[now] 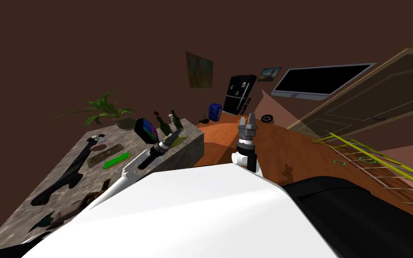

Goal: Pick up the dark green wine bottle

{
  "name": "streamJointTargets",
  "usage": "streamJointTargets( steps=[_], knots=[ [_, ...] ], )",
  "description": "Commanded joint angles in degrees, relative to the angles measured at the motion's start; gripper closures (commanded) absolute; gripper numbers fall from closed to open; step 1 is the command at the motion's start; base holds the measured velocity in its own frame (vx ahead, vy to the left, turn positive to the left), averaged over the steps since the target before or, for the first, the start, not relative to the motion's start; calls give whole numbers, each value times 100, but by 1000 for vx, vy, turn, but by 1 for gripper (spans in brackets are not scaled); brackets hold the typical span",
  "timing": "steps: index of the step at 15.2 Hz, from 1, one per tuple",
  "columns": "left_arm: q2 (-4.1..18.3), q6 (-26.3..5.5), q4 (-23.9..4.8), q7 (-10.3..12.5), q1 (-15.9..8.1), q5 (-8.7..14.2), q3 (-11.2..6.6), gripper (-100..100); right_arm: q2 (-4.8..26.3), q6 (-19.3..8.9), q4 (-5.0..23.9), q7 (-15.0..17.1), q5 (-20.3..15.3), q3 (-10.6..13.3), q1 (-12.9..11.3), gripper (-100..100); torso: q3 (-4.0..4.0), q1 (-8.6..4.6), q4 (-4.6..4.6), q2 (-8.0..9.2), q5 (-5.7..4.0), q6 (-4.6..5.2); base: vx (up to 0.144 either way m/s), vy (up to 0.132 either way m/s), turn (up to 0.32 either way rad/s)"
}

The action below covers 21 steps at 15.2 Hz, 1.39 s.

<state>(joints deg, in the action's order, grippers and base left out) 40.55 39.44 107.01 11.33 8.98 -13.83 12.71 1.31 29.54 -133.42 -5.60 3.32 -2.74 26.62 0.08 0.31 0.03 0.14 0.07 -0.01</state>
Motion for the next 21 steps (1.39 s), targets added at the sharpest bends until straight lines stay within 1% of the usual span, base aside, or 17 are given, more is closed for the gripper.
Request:
streamJointTargets(
  steps=[1, 2, 3, 5, 6, 9, 10, 11, 12, 14, 15, 16, 17, 18, 19, 20, 21],
  knots=[
    [286, 2, -194, 61, -200, -125, 134, -100, 0, 0, 0, 0, 0, 0, 0, 0, 0, 0, 0, 0, 0, 0, -40, 59, -25],
    [351, 2, -194, 61, -200, -125, 134, -100, 0, 0, 0, 0, 0, 0, 0, 0, 0, 0, 0, 0, -1, 1, -44, 58, -38],
    [512, 20, -388, 112, -384, -232, 252, -100, 0, 0, 0, 0, 0, 0, 0, 0, 0, -1, 0, 1, -1, 1, -52, 64, -52],
    [618, 20, -388, 112, -384, -232, 252, -100, 0, 0, 0, 0, 0, 0, 0, 0, 1, 0, 0, 3, -1, 1, -44, 51, -32],
    [831, 37, -584, 163, -570, -339, 372, -100, 0, 0, 0, 0, 0, 0, 0, 0, 0, -6, 0, 1, -1, 0, -45, 46, -22],
    [1144, 54, -781, 215, -758, -447, 493, -100, 0, 0, 0, 0, 0, 0, 0, 0, 0, -5, 0, 1, -2, 2, -44, 54, -49],
    [1291, 70, -978, 266, -946, -554, 615, -100, 0, 0, 0, 0, 0, 0, 0, 0, 0, -2, 0, 0, -1, 1, -50, 74, -58],
    [1400, 70, -978, 266, -947, -554, 615, -100, 0, 0, 0, 0, 0, 0, 0, 0, 0, 2, 0, 1, -1, 2, -51, 71, -49],
    [1539, 86, -1174, 316, -1136, -661, 738, -100, 0, 0, 0, 0, 0, 0, 0, 0, 1, 3, 0, 2, 0, 1, -60, 66, -52],
    [1651, 86, -1174, 316, -1136, -661, 738, -100, 0, 0, 0, 0, 0, 0, 0, 0, 2, 1, 1, 4, 0, 1, -42, 52, -32],
    [1860, 101, -1369, 366, -1325, -766, 861, -100, 0, 0, 0, 0, 0, 0, 0, 0, 0, -4, 0, 0, -1, 0, -27, 38, -37],
    [1895, 101, -1369, 366, -1325, -766, 861, -100, 0, 0, 0, 0, 0, 0, 0, 0, -1, -7, 0, -2, -2, 0, -24, 41, -34],
    [2089, 116, -1561, 416, -1512, -870, 983, -100, 0, 0, 0, 0, 0, 0, 0, 0, -3, -8, -1, -5, -2, 1, -33, 52, -48],
    [2131, 116, -1561, 416, -1512, -870, 983, -100, 0, 0, 0, 0, 0, 0, 0, 0, -4, -6, -1, -6, -2, 2, -39, 50, -58],
    [2290, 130, -1749, 464, -1698, -971, 1104, -100, 0, 0, 0, 0, 0, 0, 0, 0, -3, -6, -1, -4, -2, 1, -45, 57, -55],
    [2360, 130, -1749, 464, -1698, -971, 1104, -100, 0, 0, 0, 0, 0, 0, 0, 0, -2, -4, 0, -2, -2, 1, -41, 53, -59],
    [2530, 143, -1934, 511, -1881, -1071, 1224, -100, 0, 0, 0, 0, 0, 0, 0, 0, -1, -4, 0, -2, -2, 0, -35, 51, -74]
  ],
)
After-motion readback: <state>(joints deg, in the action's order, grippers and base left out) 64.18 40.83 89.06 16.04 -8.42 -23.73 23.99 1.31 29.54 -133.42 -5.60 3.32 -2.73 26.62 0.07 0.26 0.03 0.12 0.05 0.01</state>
